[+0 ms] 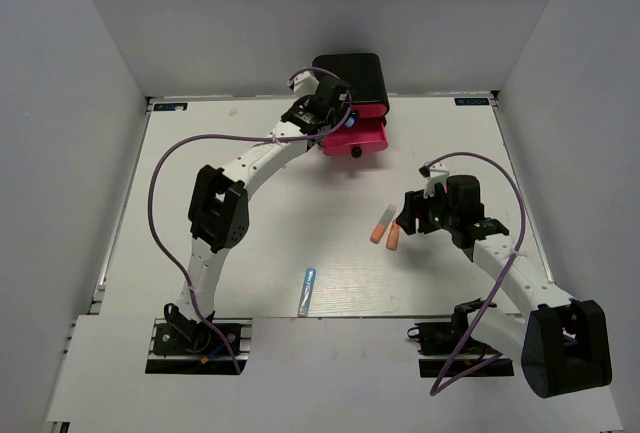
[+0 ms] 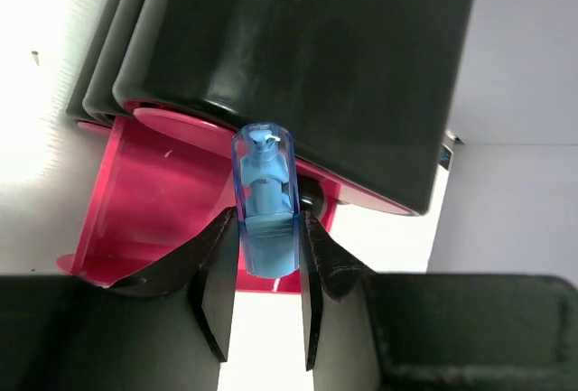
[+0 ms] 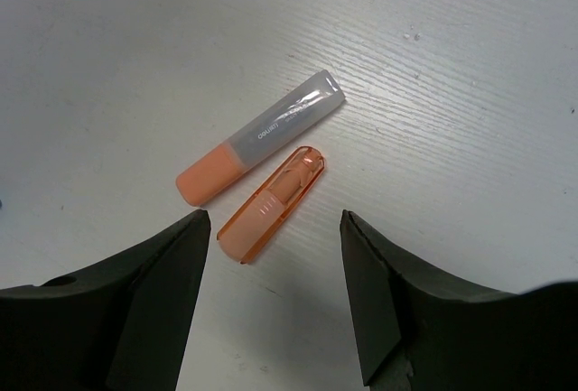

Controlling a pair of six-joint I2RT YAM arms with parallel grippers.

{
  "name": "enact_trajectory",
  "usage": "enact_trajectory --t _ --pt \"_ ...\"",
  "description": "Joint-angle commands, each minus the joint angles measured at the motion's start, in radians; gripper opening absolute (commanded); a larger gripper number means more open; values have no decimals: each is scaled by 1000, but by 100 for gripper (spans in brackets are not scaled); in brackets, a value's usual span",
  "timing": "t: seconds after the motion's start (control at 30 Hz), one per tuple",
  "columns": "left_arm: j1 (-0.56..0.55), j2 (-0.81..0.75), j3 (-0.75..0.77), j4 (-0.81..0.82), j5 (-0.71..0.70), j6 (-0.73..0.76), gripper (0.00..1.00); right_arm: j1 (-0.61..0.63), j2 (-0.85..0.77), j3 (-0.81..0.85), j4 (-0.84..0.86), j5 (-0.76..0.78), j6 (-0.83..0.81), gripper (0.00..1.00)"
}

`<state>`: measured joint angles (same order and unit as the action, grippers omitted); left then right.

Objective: Sort the stationery into containers
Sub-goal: Place the stationery into the container, then grab a piece of stationery with the right arm

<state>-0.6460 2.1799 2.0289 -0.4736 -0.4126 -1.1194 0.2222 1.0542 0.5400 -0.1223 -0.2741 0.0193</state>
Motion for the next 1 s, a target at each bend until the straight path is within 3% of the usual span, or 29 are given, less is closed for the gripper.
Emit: enact_trajectory --t 0.0,0.1,0.13,0.43,0.7,0.87,0.97 --pt "2 -8 1 3 -40 -16 19 -3 -10 -9 44 -17 4 66" --pt "2 1 -12 -7 -40 -16 24 -4 -3 -11 44 -20 10 66" --pt "2 1 -12 -7 -40 -16 31 -4 -2 -11 47 -25 8 66" --pt "2 11 -12 -7 -29 -16 56 -4 9 -11 39 -17 2 66" --pt "2 -43 -22 -16 -2 24 59 -3 88 28 -20 -4 1 66" --pt "-18 -214 -168 36 23 134 62 3 197 90 -86 12 -2 56" --pt "-27 -340 -369 76 32 148 67 6 279 118 -129 13 4 54"
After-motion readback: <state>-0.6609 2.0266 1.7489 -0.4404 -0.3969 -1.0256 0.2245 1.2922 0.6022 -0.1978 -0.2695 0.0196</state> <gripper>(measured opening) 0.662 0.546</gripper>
